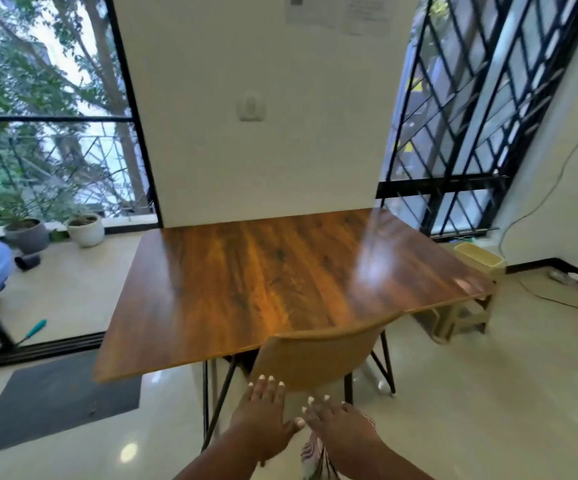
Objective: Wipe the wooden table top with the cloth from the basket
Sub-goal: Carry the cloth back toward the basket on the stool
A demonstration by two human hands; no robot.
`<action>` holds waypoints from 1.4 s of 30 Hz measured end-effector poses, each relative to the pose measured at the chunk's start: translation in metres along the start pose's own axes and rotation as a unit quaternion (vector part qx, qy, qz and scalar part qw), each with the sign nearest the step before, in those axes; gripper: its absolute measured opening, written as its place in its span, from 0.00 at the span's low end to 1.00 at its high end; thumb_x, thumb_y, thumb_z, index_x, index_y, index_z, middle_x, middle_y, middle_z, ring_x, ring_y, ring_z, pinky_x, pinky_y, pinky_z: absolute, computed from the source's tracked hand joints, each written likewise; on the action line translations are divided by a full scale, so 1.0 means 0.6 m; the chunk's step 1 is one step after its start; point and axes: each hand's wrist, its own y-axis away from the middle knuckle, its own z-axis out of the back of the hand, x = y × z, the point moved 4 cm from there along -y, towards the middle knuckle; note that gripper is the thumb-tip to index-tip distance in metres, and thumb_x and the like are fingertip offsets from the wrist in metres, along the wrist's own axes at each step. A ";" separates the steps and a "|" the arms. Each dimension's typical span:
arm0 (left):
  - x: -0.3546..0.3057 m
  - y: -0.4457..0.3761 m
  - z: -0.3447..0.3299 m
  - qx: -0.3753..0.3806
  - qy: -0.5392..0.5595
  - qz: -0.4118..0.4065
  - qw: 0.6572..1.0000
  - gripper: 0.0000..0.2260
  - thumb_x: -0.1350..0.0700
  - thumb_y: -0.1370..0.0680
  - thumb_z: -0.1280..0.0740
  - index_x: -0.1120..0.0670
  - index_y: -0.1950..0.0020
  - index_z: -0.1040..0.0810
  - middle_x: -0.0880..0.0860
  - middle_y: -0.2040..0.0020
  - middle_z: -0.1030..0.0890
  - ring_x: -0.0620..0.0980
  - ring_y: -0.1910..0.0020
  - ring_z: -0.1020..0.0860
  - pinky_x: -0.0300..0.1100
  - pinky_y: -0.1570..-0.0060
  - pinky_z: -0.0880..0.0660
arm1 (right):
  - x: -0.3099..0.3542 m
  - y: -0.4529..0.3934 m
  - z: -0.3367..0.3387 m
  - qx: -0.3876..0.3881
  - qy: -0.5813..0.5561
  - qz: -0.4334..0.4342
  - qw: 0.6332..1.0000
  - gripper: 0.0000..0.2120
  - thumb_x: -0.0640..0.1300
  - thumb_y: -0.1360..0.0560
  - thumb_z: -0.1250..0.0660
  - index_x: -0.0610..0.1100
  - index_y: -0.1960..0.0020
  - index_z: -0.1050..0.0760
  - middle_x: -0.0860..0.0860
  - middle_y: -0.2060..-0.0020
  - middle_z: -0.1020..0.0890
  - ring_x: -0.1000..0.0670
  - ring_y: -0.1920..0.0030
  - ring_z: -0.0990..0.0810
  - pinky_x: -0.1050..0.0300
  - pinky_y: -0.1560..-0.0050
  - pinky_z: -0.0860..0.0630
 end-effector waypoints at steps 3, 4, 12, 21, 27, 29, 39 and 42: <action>-0.081 -0.015 0.027 -0.005 -0.041 -0.045 0.998 0.38 0.34 0.21 0.54 0.58 0.21 0.58 0.58 0.21 0.58 0.56 0.23 0.61 0.52 0.25 0.61 | -0.068 0.045 -0.009 -0.025 -0.009 -0.032 0.999 0.24 0.42 0.17 0.53 0.42 0.22 0.52 0.45 0.22 0.51 0.40 0.24 0.50 0.42 0.29 0.48; -0.113 -0.025 0.038 -0.009 -0.054 -0.058 0.997 0.37 0.34 0.20 0.54 0.59 0.21 0.58 0.58 0.21 0.58 0.56 0.23 0.61 0.52 0.25 0.61 | -0.096 0.062 -0.012 -0.031 -0.011 -0.041 0.999 0.24 0.42 0.17 0.53 0.42 0.22 0.52 0.45 0.22 0.50 0.40 0.24 0.50 0.42 0.29 0.47; -0.425 -0.168 0.059 -0.039 -0.089 -0.124 0.988 0.38 0.33 0.21 0.57 0.59 0.22 0.58 0.58 0.21 0.57 0.56 0.23 0.61 0.51 0.27 0.63 | -0.359 0.216 -0.051 -0.053 -0.035 -0.108 0.992 0.24 0.45 0.17 0.51 0.46 0.22 0.48 0.50 0.22 0.50 0.44 0.24 0.51 0.42 0.30 0.46; -0.695 -0.266 0.092 -0.055 -0.090 -0.187 0.977 0.41 0.29 0.23 0.58 0.57 0.21 0.58 0.57 0.21 0.59 0.55 0.23 0.61 0.52 0.26 0.62 | -0.609 0.368 -0.111 -0.044 -0.001 -0.154 0.987 0.28 0.42 0.19 0.47 0.43 0.22 0.53 0.46 0.22 0.52 0.42 0.24 0.53 0.44 0.27 0.49; -0.796 -0.336 0.147 -0.082 -0.097 -0.232 0.964 0.41 0.29 0.23 0.57 0.57 0.21 0.58 0.57 0.21 0.59 0.55 0.23 0.61 0.51 0.27 0.64 | -0.733 0.393 -0.109 -0.066 -0.007 -0.207 0.976 0.27 0.41 0.19 0.48 0.43 0.22 0.51 0.47 0.22 0.48 0.42 0.24 0.51 0.45 0.28 0.47; -0.822 -0.376 0.159 -0.090 -0.099 -0.242 0.961 0.41 0.29 0.24 0.57 0.57 0.21 0.58 0.57 0.21 0.58 0.55 0.23 0.61 0.50 0.27 0.65 | -0.775 0.389 -0.103 -0.077 0.004 -0.232 0.970 0.25 0.42 0.19 0.48 0.43 0.23 0.47 0.46 0.24 0.43 0.41 0.26 0.44 0.45 0.31 0.39; -0.950 -0.599 0.289 -0.136 -0.103 -0.306 0.937 0.42 0.28 0.25 0.56 0.56 0.21 0.56 0.55 0.21 0.57 0.54 0.23 0.61 0.50 0.27 0.64 | -0.988 0.361 -0.014 -0.146 -0.008 -0.335 0.931 0.17 0.63 0.32 0.35 0.54 0.55 0.15 0.59 0.54 0.15 0.55 0.56 0.16 0.67 0.66 0.22; -0.979 -0.663 0.319 -0.123 -0.113 -0.307 0.937 0.42 0.27 0.25 0.58 0.55 0.21 0.58 0.54 0.21 0.59 0.53 0.23 0.62 0.49 0.27 0.65 | -1.061 0.341 -0.021 -0.139 -0.068 -0.354 0.922 0.23 0.54 0.18 0.48 0.44 0.30 0.29 0.42 0.32 0.27 0.43 0.37 0.24 0.54 0.41 0.25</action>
